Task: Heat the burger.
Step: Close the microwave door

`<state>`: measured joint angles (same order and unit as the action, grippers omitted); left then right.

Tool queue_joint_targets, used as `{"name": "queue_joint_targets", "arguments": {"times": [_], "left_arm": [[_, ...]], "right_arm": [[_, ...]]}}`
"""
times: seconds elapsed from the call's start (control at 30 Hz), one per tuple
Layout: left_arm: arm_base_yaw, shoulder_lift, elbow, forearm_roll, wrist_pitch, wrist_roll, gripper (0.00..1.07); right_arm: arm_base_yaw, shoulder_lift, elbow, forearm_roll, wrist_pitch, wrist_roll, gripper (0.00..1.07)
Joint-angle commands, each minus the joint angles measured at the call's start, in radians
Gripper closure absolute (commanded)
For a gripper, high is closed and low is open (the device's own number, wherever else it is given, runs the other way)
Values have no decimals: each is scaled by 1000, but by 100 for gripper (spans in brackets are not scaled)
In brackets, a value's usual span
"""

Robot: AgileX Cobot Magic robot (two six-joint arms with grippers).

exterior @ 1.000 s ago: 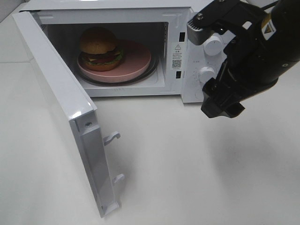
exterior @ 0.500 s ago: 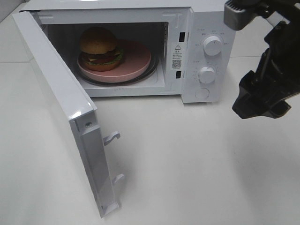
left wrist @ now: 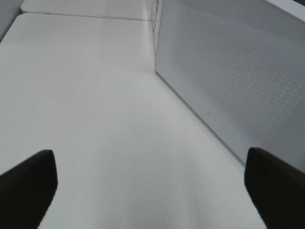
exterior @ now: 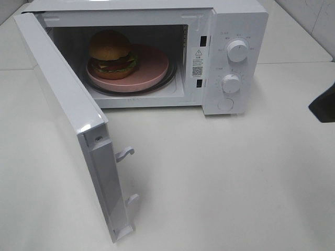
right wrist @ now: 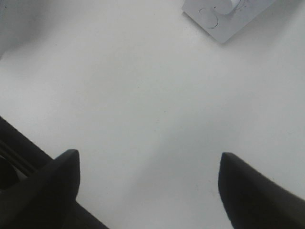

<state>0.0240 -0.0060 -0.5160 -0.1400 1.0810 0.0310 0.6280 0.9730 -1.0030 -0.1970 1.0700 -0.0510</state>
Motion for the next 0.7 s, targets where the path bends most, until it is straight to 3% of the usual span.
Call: {"name": "queue_joint_targets", "arguments": {"times": [0.03, 0.23, 0.5, 0.7], "left_arm": [[-5, -5, 1, -2, -14, -6, 6], [-5, -5, 1, -2, -14, -6, 6], [-5, -5, 1, -2, -14, -6, 6], [-5, -5, 1, -2, -14, -6, 6]], "right_arm": [[-1, -46, 3, -1, 23, 8, 31], [-1, -141, 23, 0, 43, 17, 31], [-8, -254, 154, -3, 40, 64, 31], [-135, -343, 225, -1, 21, 69, 31]]}}
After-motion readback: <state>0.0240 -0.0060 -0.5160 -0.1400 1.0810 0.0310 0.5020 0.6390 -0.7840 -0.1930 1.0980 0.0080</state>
